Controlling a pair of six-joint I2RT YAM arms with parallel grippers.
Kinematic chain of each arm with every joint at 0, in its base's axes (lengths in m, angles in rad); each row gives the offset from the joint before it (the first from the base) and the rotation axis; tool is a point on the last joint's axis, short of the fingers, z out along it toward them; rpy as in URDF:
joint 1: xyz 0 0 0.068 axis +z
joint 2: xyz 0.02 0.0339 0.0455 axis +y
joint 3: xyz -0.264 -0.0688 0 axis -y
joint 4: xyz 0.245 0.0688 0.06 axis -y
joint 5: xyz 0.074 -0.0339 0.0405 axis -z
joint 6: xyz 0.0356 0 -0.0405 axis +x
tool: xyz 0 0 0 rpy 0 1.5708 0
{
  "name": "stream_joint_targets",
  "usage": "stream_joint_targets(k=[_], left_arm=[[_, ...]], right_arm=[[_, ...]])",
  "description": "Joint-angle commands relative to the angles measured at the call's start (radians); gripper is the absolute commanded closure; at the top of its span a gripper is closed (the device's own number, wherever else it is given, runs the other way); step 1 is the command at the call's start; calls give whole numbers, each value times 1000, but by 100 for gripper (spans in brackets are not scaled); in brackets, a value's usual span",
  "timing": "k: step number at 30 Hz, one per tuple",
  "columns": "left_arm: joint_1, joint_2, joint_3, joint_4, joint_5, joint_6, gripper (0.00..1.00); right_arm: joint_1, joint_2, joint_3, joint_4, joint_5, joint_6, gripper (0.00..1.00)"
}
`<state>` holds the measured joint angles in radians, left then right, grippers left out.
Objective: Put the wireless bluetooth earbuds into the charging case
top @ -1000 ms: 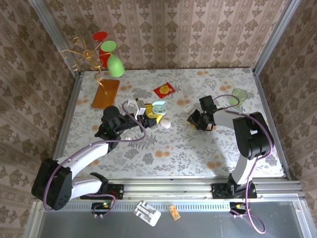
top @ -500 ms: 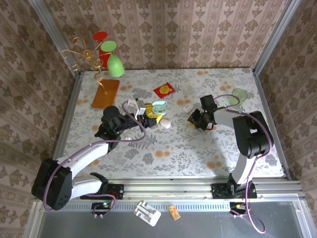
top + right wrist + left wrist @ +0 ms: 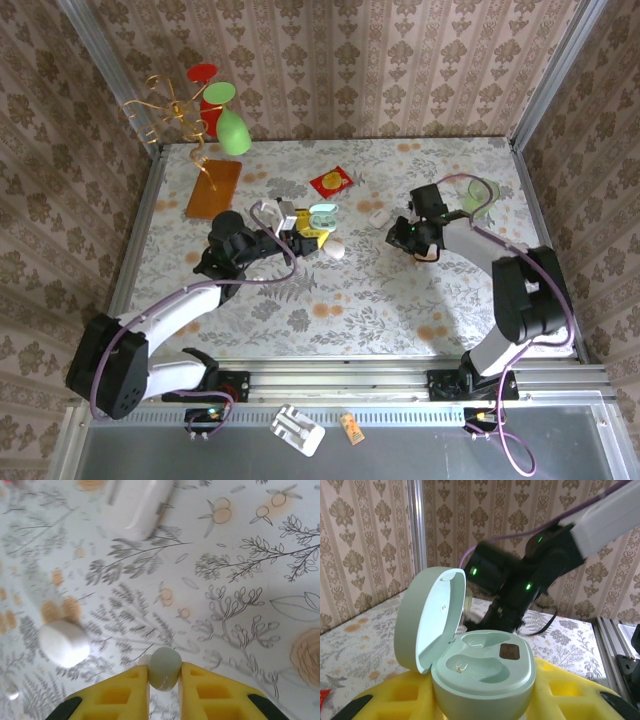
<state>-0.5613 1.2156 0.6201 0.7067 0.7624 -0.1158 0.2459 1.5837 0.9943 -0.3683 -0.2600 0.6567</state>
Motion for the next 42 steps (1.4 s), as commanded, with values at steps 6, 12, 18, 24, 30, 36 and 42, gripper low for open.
stream_joint_targets(k=[6, 12, 18, 24, 30, 36, 42], left_arm=[[5, 56, 42, 32, 26, 10, 75], [8, 92, 55, 54, 47, -8, 75], [7, 106, 59, 55, 62, -25, 75], [6, 118, 69, 51, 88, -40, 75], [3, 127, 70, 56, 115, -42, 76], [-4, 121, 76, 56, 126, -45, 76], [-9, 118, 78, 46, 130, -40, 76]], right_arm=[[94, -185, 147, -290, 6, -221, 80], [197, -252, 294, -406, 13, -297, 80], [310, -262, 411, -449, 37, -363, 79], [381, -231, 474, -472, 83, -424, 79], [403, -198, 518, -481, 111, -440, 80], [406, -160, 534, -489, 135, -456, 80], [408, -145, 538, -472, 139, -458, 80]])
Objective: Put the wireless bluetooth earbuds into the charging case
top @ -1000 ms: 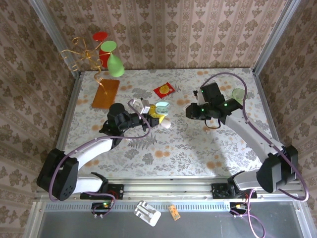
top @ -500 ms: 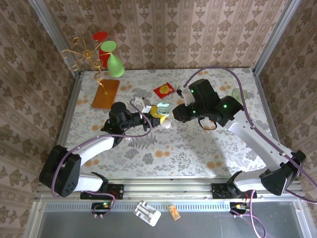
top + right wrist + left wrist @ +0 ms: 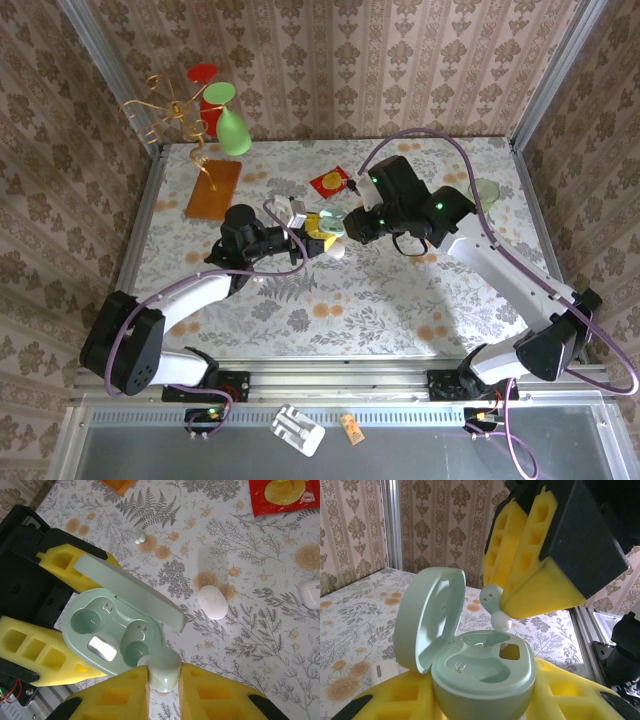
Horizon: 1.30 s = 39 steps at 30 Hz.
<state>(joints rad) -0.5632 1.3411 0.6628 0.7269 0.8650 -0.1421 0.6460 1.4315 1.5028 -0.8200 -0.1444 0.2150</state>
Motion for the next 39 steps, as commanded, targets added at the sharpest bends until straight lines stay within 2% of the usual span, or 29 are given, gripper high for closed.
stream_joint_targets(k=[1, 13, 24, 39], left_arm=[[-7, -7, 36, 24, 26, -13, 76], [-7, -4, 37, 21, 22, -8, 76], [-7, -5, 43, 11, 28, -6, 76], [-10, -22, 47, -5, 28, 6, 76]], right_arm=[[9, 9, 31, -18, 22, -17, 81], [15, 8, 22, 4, -37, -15, 81], [31, 21, 23, -8, -40, -41, 81], [75, 69, 96, -155, 68, -196, 80]])
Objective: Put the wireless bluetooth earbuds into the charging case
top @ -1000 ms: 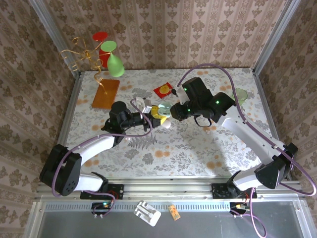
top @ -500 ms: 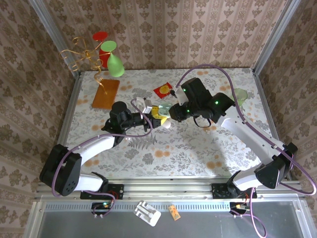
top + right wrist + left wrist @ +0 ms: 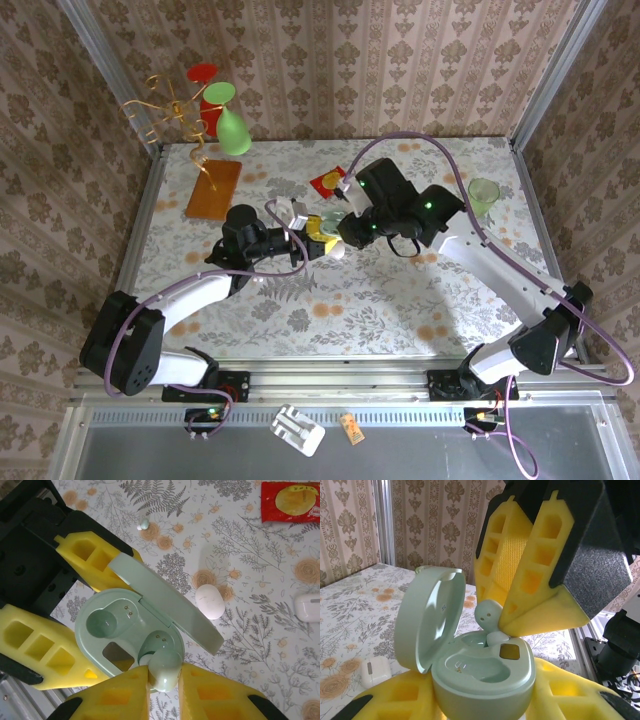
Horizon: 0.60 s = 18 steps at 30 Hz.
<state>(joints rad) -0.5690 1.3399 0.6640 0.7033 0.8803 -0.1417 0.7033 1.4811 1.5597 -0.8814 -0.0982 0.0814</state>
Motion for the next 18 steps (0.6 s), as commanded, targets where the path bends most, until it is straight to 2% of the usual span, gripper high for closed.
stream_joint_targets(k=[1, 6, 18], left_arm=[[-5, -19, 48, 18, 13, 5, 76], [-6, -15, 50, 21, 15, 5, 76], [-8, -8, 41, 38, 16, 1, 76]], right_arm=[[21, 24, 47, -108, 28, -72, 80], [42, 45, 66, -143, 54, -98, 76], [51, 40, 100, -92, -32, -70, 73]])
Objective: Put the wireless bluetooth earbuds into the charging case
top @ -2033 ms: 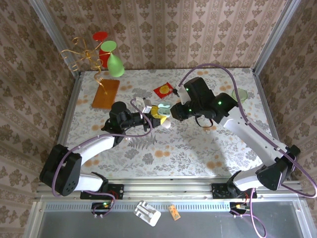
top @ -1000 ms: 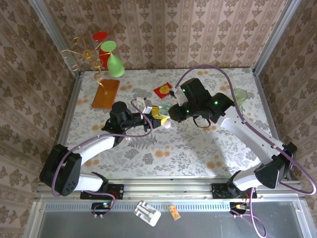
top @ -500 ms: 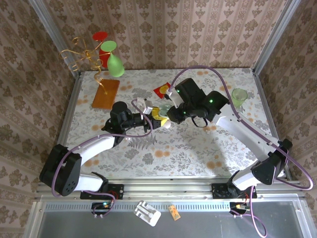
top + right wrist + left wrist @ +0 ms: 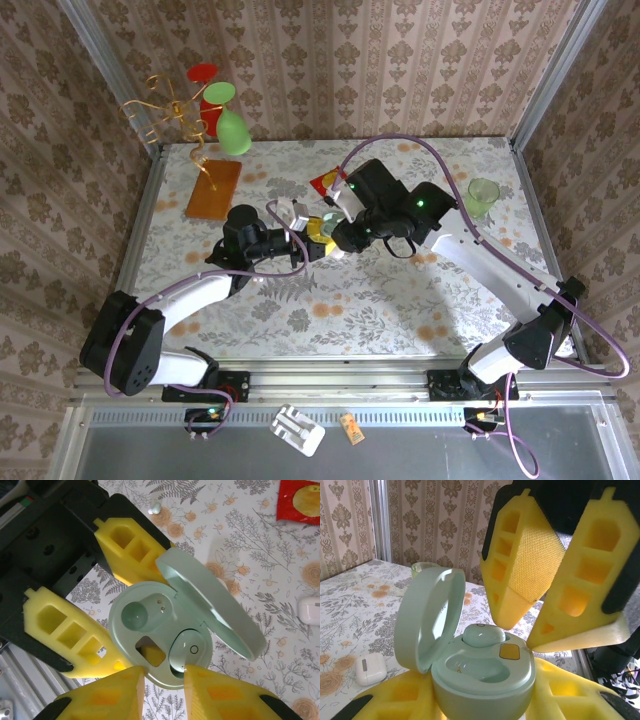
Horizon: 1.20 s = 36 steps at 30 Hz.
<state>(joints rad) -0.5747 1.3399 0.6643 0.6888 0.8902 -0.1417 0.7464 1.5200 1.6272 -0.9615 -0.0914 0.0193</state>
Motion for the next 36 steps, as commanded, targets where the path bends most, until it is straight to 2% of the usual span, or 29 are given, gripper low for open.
stream_joint_targets(k=[1, 9, 14, 19, 24, 26, 30, 36], left_arm=[[-2, -8, 40, 54, 5, 0, 76], [4, -19, 19, 75, -4, 10, 76], [9, -25, 9, 85, -8, 9, 76], [16, -53, -1, 77, -12, 8, 76], [27, -116, -21, 38, -23, 17, 76], [29, -144, -27, 18, -31, 28, 76], [29, -202, -42, 3, -55, 31, 76], [27, -278, -39, -26, -77, 31, 76]], right_arm=[[8, 2, 34, -13, -38, -6, 73], [2, -99, 8, 38, -9, 24, 54], [-45, -205, -75, 157, -85, 79, 44], [-160, -292, -207, 342, -157, 218, 36], [-307, -348, -382, 557, -172, 415, 35], [-345, -333, -429, 617, -184, 480, 35], [-350, -230, -439, 664, -188, 512, 35], [-299, -15, -404, 743, -181, 526, 35]])
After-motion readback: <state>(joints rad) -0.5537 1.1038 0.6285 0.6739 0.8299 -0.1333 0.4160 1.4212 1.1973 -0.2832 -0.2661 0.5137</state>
